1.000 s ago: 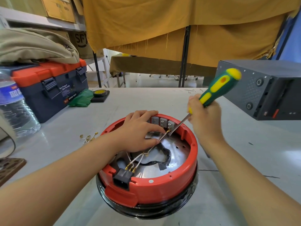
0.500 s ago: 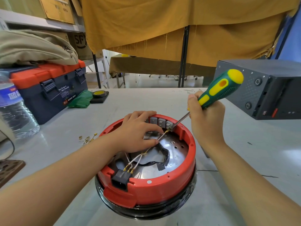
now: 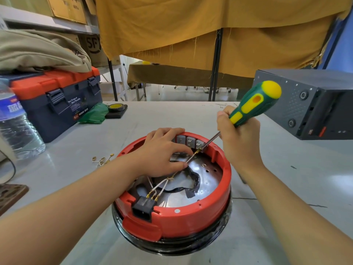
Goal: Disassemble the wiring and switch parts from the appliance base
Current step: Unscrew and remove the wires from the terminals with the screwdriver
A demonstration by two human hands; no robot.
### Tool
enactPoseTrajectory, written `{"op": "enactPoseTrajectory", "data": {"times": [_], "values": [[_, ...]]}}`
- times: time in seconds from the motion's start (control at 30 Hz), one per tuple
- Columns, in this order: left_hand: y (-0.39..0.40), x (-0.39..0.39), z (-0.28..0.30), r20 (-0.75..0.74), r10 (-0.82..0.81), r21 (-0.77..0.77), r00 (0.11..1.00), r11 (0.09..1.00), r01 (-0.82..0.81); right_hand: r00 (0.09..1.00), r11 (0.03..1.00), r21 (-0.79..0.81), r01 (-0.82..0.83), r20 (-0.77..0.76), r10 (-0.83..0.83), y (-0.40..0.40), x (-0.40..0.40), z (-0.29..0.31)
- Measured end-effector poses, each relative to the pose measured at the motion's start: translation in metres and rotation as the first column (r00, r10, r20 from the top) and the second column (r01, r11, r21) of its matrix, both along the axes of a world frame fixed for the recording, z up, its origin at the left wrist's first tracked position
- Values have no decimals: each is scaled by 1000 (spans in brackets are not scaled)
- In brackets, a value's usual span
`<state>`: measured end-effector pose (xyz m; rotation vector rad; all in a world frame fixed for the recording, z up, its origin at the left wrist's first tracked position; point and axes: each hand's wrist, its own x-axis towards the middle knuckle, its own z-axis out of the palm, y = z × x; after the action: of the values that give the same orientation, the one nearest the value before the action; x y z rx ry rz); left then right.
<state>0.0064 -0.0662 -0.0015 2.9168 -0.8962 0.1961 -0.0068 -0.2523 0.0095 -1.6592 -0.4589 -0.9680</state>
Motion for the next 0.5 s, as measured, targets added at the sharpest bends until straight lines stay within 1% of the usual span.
{"op": "enactPoseTrajectory", "data": {"times": [0.1,0.23,0.33,0.43,0.5], "values": [[0,0,0,-2,0,5,1000,1000,0,995,994,111,-8,-95,18,-1,3,0],[0,0,0,-4,-1,5,1000,1000,1,991,989,149,6,-134,14,-2,5,0],[0,0,0,-3,-5,8,1000,1000,5,981,981,194,10,-191,28,-1,7,-4],[1,0,0,-7,-8,-12,1000,1000,8,979,990,138,37,-205,-8,4,6,-8],[1,0,0,-5,-10,-20,1000,1000,10,981,990,133,40,-194,-14,3,6,-9]]}}
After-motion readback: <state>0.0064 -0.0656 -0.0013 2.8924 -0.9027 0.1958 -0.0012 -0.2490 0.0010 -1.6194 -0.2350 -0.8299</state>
